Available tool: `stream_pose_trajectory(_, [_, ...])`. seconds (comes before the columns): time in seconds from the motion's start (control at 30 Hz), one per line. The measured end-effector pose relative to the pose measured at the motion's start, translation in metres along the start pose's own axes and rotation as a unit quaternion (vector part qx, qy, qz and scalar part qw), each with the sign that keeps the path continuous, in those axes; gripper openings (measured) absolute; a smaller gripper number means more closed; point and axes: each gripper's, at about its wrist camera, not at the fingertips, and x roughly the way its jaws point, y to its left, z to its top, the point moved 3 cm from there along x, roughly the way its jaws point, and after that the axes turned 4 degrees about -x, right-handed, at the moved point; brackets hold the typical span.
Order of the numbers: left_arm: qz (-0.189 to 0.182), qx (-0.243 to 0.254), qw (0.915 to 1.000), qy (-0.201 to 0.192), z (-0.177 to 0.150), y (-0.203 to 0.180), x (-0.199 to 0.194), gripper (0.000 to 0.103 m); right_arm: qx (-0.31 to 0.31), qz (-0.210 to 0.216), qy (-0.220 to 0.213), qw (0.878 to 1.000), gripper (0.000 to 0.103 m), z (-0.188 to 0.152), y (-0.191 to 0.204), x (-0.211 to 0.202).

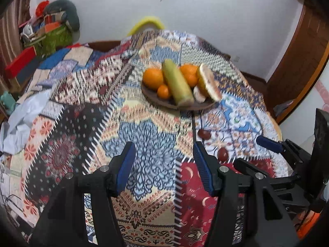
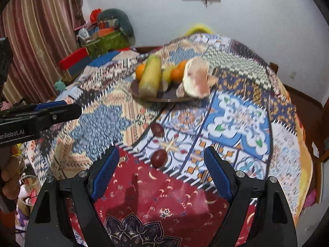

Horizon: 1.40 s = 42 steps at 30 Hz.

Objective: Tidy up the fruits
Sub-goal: 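Move the right gripper to a brown date while the left approaches another date, then close the right gripper on its date while the left grasps the other date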

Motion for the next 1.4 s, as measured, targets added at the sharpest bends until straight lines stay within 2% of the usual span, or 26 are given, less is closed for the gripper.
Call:
stream_pose_trajectory(0.1, [-0.004, -0.006, 0.9998, 0.017, -0.009, 0.002, 0.013, 0.058, -0.003, 0.000, 0.019, 1.000, 0.075, -0.004, 0.002, 0.012])
stream_pose_trajectory(0.17, [-0.007, -0.007, 0.9996, 0.026, -0.014, 0.002, 0.020, 0.058, -0.006, 0.004, 0.030, 1.000, 0.063, -0.007, 0.004, 0.019])
stream_pose_trajectory(0.3, [-0.011, 0.000, 0.9992, 0.040, -0.017, -0.004, 0.031, 0.058, -0.005, 0.014, 0.048, 0.999, 0.047, -0.011, 0.000, 0.033])
stream_pose_trajectory(0.33, [-0.010, 0.004, 0.9991, 0.041, -0.016, -0.007, 0.034, 0.058, -0.005, 0.017, 0.052, 0.998, 0.039, -0.011, -0.001, 0.035])
stream_pose_trajectory(0.43, [-0.011, 0.016, 0.9988, 0.045, -0.014, -0.014, 0.042, 0.058, -0.008, 0.021, 0.052, 0.998, 0.030, -0.012, -0.003, 0.039])
stream_pose_trajectory(0.47, [-0.013, 0.017, 0.9986, 0.047, -0.013, -0.017, 0.046, 0.058, -0.010, 0.025, 0.051, 0.998, 0.023, -0.012, -0.003, 0.039])
stream_pose_trajectory(0.5, [-0.017, 0.018, 0.9984, 0.051, -0.012, -0.020, 0.050, 0.058, -0.010, 0.029, 0.050, 0.998, 0.020, -0.012, -0.003, 0.038])
stream_pose_trajectory(0.73, [-0.030, 0.036, 0.9967, 0.066, -0.006, -0.042, 0.072, 0.058, 0.000, 0.026, 0.031, 0.999, 0.020, -0.010, -0.020, 0.027])
stream_pose_trajectory(0.93, [-0.044, 0.054, 0.9942, 0.081, -0.002, -0.065, 0.097, 0.057, 0.009, -0.001, 0.012, 1.000, 0.020, -0.008, -0.042, 0.014])
stream_pose_trajectory(1.03, [-0.039, 0.062, 0.9937, 0.085, 0.000, -0.073, 0.107, 0.049, 0.016, -0.007, 0.005, 1.000, 0.020, -0.008, -0.052, 0.009])
stream_pose_trajectory(1.13, [-0.032, 0.069, 0.9940, 0.079, 0.004, -0.078, 0.114, 0.045, 0.025, -0.004, 0.002, 1.000, 0.020, -0.007, -0.057, 0.008])
stream_pose_trajectory(1.2, [-0.034, 0.069, 0.9940, 0.078, 0.006, -0.079, 0.116, 0.035, 0.026, -0.005, 0.000, 1.000, 0.020, -0.006, -0.058, 0.007])
stream_pose_trajectory(1.23, [-0.035, 0.070, 0.9940, 0.077, 0.006, -0.080, 0.117, 0.026, 0.025, -0.006, -0.001, 1.000, 0.020, -0.006, -0.058, 0.007])
stream_pose_trajectory(1.4, [-0.042, 0.065, 0.9945, 0.070, 0.007, -0.077, 0.114, 0.026, 0.020, -0.005, -0.009, 1.000, 0.020, 0.002, -0.056, 0.006])
